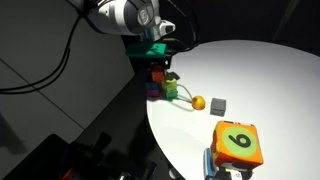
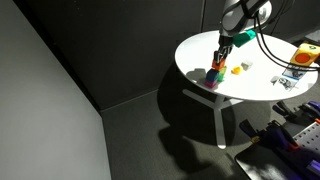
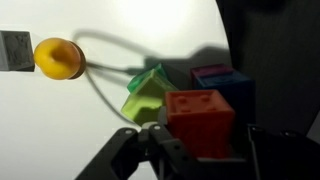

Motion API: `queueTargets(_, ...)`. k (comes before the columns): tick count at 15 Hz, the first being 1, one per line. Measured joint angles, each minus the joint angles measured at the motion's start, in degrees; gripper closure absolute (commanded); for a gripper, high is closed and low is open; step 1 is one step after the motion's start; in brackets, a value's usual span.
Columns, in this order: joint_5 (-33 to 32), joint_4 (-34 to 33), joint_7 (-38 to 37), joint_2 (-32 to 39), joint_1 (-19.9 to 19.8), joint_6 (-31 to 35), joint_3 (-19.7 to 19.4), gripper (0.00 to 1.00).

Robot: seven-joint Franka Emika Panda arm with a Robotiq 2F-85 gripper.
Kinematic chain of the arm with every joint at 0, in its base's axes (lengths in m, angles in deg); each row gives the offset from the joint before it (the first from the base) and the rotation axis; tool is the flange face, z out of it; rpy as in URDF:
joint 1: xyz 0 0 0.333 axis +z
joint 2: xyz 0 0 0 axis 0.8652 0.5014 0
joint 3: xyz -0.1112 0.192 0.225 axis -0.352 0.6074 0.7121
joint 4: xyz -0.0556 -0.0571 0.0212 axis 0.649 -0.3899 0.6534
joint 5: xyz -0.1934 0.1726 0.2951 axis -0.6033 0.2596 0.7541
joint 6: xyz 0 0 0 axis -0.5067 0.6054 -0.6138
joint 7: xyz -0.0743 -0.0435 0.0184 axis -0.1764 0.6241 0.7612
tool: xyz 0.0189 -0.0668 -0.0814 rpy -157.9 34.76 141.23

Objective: Pick up the orange block and stack them on both the blue and lime green blocks

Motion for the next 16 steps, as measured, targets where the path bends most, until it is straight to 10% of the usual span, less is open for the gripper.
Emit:
queueTargets(2,0.0,-0.1,0.0,0.3,0.0,0.0,0.0,0.63)
queueTargets(3,0.0,-0.1,0.0,0.3,0.1,0.0,0.0,0.21)
queueTargets(8,0.0,-0.1,0.0,0.5,0.1,0.0,0.0,0.00)
queueTargets(16,0.0,-0.1,0.0,-0.1,0.1,0.0,0.0,0.00)
